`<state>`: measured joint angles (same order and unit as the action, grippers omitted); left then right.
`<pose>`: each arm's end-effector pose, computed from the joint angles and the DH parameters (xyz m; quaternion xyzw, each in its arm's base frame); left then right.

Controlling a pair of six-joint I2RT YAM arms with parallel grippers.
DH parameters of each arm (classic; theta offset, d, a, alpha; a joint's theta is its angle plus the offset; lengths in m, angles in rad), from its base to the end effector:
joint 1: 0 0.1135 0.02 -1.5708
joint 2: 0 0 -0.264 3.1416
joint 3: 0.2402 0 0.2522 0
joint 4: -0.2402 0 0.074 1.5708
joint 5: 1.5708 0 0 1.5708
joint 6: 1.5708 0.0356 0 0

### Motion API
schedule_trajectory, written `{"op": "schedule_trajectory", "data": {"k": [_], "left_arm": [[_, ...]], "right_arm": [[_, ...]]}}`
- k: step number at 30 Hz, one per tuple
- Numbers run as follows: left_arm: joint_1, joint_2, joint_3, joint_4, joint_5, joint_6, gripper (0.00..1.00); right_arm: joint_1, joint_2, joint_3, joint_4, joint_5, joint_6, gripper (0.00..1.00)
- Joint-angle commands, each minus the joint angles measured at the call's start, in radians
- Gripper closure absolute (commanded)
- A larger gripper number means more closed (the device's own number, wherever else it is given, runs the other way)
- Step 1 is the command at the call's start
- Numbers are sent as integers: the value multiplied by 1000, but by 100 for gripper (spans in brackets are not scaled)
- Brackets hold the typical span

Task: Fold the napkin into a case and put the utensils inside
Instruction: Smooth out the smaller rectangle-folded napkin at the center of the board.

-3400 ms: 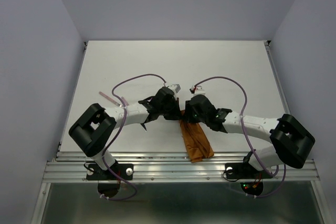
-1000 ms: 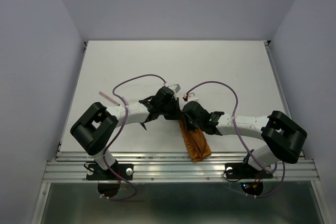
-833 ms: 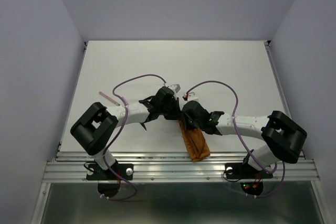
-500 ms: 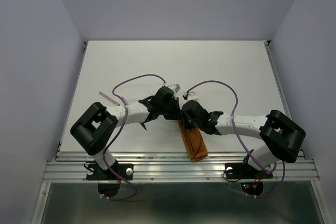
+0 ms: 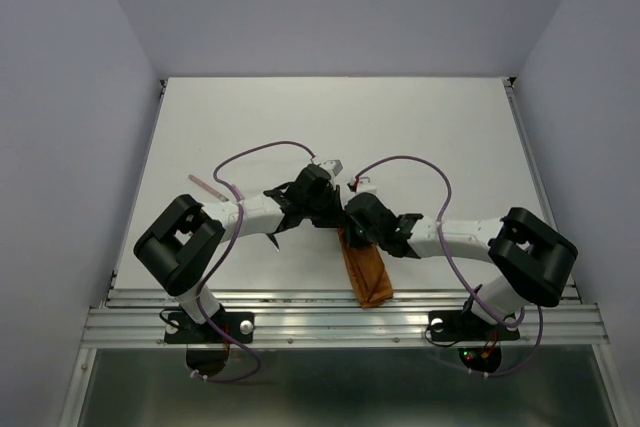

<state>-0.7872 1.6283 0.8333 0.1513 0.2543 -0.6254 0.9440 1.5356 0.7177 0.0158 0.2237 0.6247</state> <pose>0.2310 -0.2445 0.1791 0.1282 0.8798 -0.3741 0.2638 0.1809 0.2364 0.1615 -0.1051 0.9162 0.1900 0.3368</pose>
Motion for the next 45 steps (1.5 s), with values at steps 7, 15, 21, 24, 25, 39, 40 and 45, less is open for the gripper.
{"op": "schedule_trajectory", "data": {"k": [7,15,21,24,25,39,40,45], "left_arm": [[-4,-36,6,5,20,7,100],[-4,-30,10,5,22,9,100],[-3,-30,12,4,22,10,100],[-4,-31,12,1,20,10,100],[-4,-31,12,1,20,12,100],[-1,-21,26,-9,25,16,100],[-1,-19,26,-9,25,16,100],[-1,-21,29,-10,26,15,100]], "right_arm": [[9,-138,-32,42,25,12,69],[9,-290,-103,36,100,38,62],[-10,-272,-103,10,167,124,83],[-30,-243,-93,10,149,150,93],[-30,-220,-86,10,137,153,95],[-105,-118,-69,82,27,98,99],[-105,-109,-63,88,7,93,99],[-105,-66,-43,108,-41,79,99]]}}
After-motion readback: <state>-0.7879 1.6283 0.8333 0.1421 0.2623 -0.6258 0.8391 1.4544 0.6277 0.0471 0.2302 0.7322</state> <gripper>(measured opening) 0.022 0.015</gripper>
